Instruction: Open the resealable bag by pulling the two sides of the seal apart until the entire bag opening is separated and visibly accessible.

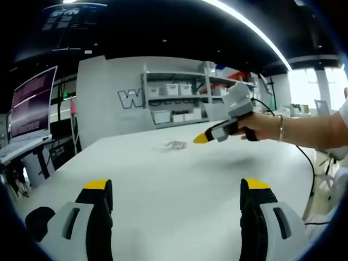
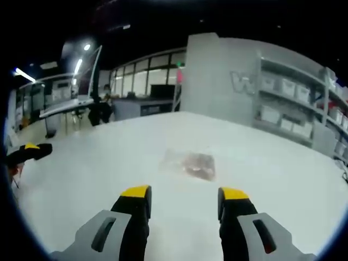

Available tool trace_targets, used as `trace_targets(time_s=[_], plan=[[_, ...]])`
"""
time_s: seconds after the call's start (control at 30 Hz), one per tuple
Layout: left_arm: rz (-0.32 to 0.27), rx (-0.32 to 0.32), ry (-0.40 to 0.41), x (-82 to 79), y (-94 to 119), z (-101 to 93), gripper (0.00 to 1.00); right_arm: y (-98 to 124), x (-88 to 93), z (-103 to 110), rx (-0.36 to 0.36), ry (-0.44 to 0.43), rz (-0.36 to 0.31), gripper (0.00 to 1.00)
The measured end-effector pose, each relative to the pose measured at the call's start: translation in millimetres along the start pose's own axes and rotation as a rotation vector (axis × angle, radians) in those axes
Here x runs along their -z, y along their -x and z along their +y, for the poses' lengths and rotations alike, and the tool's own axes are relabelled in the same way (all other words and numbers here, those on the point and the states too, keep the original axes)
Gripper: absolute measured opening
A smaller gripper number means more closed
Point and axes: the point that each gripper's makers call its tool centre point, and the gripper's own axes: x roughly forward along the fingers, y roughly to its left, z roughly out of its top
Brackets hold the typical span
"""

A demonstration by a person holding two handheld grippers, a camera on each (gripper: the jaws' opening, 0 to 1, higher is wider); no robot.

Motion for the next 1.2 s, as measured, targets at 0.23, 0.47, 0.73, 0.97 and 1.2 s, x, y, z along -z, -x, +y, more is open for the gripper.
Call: trace_targets(time_s=[0.23, 0.47, 0.73, 0.97, 1.2], plan=[[0.011, 0.001, 0.002, 2.6, -2, -0.3, 0.95, -5, 0.1, -3, -0.003, -0.004, -0.001, 0.48], [0.02, -0.001, 0.004, 5.1, -4, -0.3, 0.95, -12, 1.8, -3, -0.006, 0.008, 0.01, 0.47], [0.036, 0.011, 0.0, 8.6, -5, -4.4, 0.95, -24, 0.9, -6, -0.009, 0.017, 0.015, 0.46], [0.043, 0.013, -0.001, 10.1, -4, -6.2, 0.95, -30, 0.8, -7, -0.014, 0.022, 0.016, 0.45], [0.038, 0.018, -0.007, 5.6, -7, -7.2, 0.95, -35, -3.7, -11, -0.01, 0.062, 0.007, 0.44]])
